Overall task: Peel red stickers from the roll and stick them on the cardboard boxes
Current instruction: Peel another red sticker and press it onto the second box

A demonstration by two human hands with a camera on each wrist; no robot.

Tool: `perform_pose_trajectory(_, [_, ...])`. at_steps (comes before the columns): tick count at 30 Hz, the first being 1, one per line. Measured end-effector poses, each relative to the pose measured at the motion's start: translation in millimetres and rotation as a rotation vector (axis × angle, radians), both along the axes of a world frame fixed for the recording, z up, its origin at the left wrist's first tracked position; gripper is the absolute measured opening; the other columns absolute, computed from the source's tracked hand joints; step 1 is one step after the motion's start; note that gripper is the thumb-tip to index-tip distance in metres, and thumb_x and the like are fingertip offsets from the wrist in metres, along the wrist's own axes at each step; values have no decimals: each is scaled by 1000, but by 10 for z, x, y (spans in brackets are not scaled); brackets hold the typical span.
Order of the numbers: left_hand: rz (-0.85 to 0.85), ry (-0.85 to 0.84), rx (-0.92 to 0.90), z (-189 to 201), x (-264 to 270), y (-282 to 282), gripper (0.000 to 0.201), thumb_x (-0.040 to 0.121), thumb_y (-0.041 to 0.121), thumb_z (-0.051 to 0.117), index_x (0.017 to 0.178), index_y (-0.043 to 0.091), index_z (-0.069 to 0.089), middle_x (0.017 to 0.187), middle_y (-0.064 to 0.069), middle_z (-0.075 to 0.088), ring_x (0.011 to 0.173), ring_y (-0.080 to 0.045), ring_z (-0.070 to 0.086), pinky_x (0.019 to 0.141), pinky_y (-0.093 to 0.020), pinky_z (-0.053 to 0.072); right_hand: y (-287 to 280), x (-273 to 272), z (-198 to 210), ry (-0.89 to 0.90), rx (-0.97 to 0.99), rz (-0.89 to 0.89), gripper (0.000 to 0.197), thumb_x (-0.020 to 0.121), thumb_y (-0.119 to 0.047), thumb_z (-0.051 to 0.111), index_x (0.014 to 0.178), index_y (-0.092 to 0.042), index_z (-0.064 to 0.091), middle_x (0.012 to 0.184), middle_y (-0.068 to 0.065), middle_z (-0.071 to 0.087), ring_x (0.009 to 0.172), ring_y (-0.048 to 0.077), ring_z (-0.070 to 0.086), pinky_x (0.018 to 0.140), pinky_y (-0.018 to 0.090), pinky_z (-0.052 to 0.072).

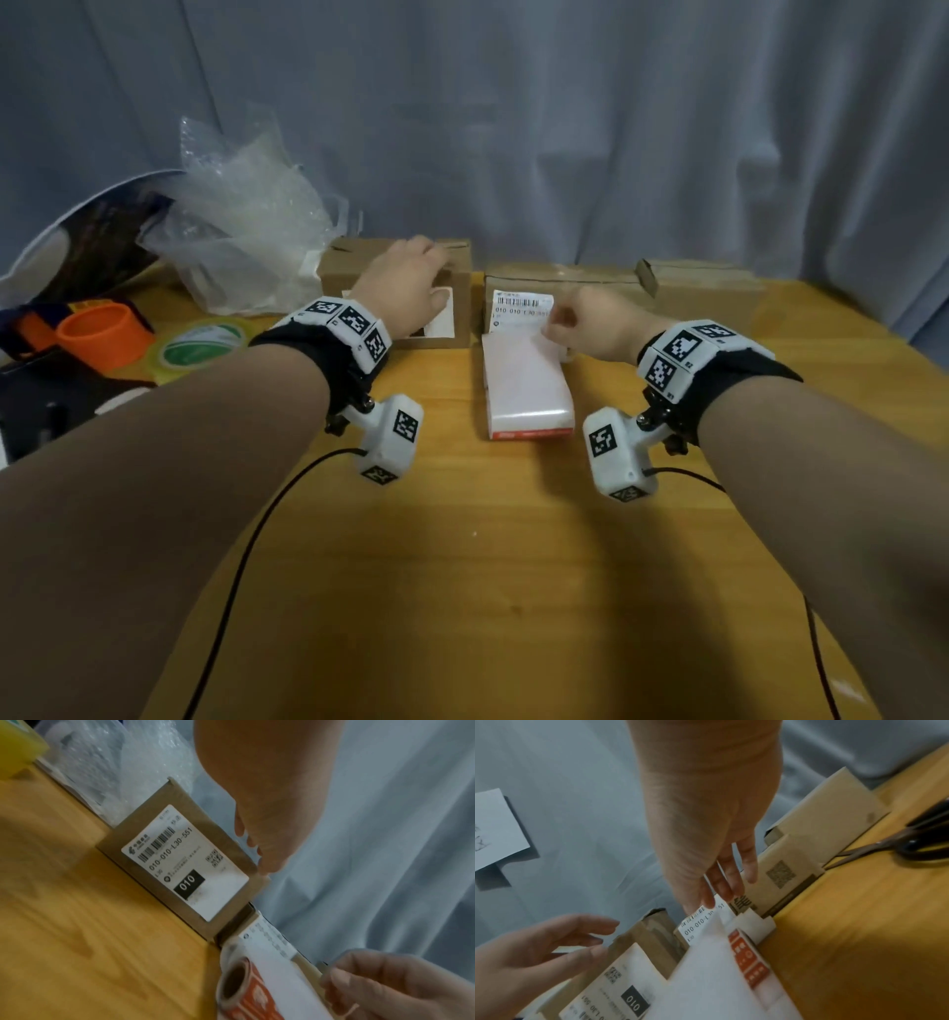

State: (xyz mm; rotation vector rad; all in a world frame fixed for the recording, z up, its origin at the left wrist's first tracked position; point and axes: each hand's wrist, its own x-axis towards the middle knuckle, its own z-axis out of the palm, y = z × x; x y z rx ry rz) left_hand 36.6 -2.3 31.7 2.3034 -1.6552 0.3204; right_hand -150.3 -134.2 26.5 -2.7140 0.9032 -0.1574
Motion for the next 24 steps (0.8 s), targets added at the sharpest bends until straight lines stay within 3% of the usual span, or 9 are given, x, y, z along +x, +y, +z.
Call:
perform_pose_trajectory(3, [-72, 110, 21, -48, -192, 60, 25, 93, 25, 52, 110, 11, 62, 114, -8, 61, 100, -20, 55, 85, -30, 43, 78, -134, -70, 27, 140, -64, 43, 88, -46, 51, 68, -9, 62, 64, 2, 55, 60, 15, 50, 53, 27, 37])
perform_pose_trajectory(6, [-42, 248, 172, -148, -330, 97, 33, 95, 38, 49, 92, 9, 65, 91, -7, 65, 86, -24, 60, 71, -29, 41, 188, -250, -145, -11, 359, -103, 43, 81, -56, 55, 69, -16, 61, 72, -5, 56, 69, 10, 51, 59, 25, 35])
perform_pose_trajectory(8, [-19, 313, 286, -242, -391, 125, 50, 96, 46, 43, 88, 4, 69, 89, -10, 68, 87, -26, 62, 75, -32, 46, 252, -315, -209, -57, 457, -109, 38, 80, -51, 60, 79, -13, 66, 79, -3, 61, 75, 11, 54, 62, 23, 38])
perform_pose_trajectory(11, [-32, 474, 326, -378, -463, 167, 63, 96, 51, 38, 87, 0, 72, 94, -15, 73, 87, -26, 65, 89, -36, 49, 308, -354, -302, -240, 544, -100, 21, 82, -29, 64, 75, -8, 64, 81, 5, 64, 77, 17, 58, 67, 25, 45])
perform_pose_trajectory(14, [-40, 690, 202, -392, -543, 195, 61, 95, 53, 39, 93, 1, 71, 92, -11, 71, 82, -21, 61, 82, -32, 46, 322, -331, -322, -551, 694, -139, 23, 90, -24, 55, 70, -13, 52, 77, 7, 62, 73, 22, 60, 70, 33, 51])
perform_pose_trajectory(16, [-85, 792, 120, -350, -589, 193, 51, 95, 49, 44, 97, 6, 70, 93, -3, 69, 84, -15, 61, 80, -26, 45, 322, -286, -287, -679, 766, -176, 23, 94, -25, 49, 74, -15, 48, 76, 6, 60, 69, 21, 60, 64, 33, 53])
perform_pose_trajectory(20, [-173, 1017, -66, -245, -650, 135, 27, 92, 23, 59, 110, 2, 63, 97, -3, 71, 89, -11, 68, 83, -18, 52, 285, -160, -224, -802, 826, -286, 10, 92, -21, 53, 97, -13, 52, 97, 10, 64, 83, 26, 65, 70, 41, 57])
perform_pose_trajectory(22, [-176, 1102, -166, -216, -661, 99, 26, 91, 16, 60, 113, 3, 54, 87, -2, 71, 79, -6, 68, 70, -11, 54, 252, -108, -218, -856, 835, -336, 33, 88, -18, 58, 118, -13, 45, 102, 11, 62, 84, 27, 66, 65, 39, 58])
perform_pose_trajectory(24, [-147, 1117, -248, -206, -656, 73, 34, 91, 15, 61, 119, 8, 44, 83, -2, 70, 75, -7, 67, 63, -12, 52, 257, -86, -198, -892, 779, -362, 44, 88, -16, 59, 127, -16, 37, 99, 10, 62, 77, 22, 66, 53, 31, 56])
